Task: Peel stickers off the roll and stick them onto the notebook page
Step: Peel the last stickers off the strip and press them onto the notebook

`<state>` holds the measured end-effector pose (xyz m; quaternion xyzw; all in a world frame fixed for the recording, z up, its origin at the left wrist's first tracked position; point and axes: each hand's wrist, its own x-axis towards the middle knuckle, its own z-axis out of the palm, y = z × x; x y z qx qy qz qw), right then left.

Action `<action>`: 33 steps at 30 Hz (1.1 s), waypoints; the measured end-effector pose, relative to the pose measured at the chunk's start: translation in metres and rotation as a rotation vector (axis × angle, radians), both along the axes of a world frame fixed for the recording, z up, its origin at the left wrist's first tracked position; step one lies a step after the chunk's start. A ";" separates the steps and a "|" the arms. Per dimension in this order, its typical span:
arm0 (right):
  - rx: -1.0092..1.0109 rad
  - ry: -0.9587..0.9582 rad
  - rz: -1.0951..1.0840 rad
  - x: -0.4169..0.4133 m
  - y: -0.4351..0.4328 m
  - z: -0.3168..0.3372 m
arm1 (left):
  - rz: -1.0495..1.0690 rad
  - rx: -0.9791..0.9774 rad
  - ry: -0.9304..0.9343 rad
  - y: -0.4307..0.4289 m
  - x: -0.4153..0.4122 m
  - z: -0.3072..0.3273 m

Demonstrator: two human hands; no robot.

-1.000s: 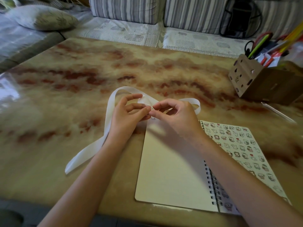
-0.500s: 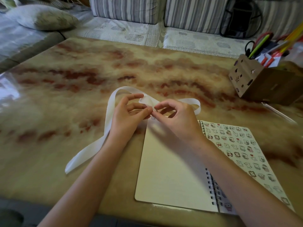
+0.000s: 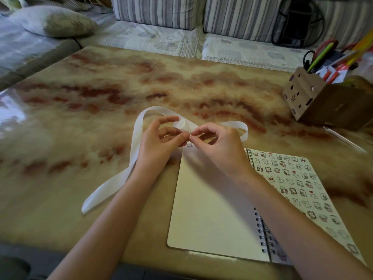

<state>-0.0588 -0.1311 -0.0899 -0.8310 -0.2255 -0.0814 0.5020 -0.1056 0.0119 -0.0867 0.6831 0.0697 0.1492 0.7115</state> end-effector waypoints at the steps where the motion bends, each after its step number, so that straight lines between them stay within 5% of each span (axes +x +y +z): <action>1: 0.009 0.015 -0.006 0.000 0.000 0.000 | 0.002 0.002 0.000 0.000 0.000 0.000; 19: 0.075 0.092 -0.056 0.000 0.006 0.005 | 0.228 0.178 -0.033 0.011 0.004 -0.012; 27: 0.064 0.058 -0.139 -0.002 0.008 0.003 | 0.427 0.636 -0.074 0.015 0.005 -0.018; 33: 0.107 0.110 -0.104 -0.005 0.013 0.005 | 0.267 0.480 -0.126 0.006 0.001 -0.007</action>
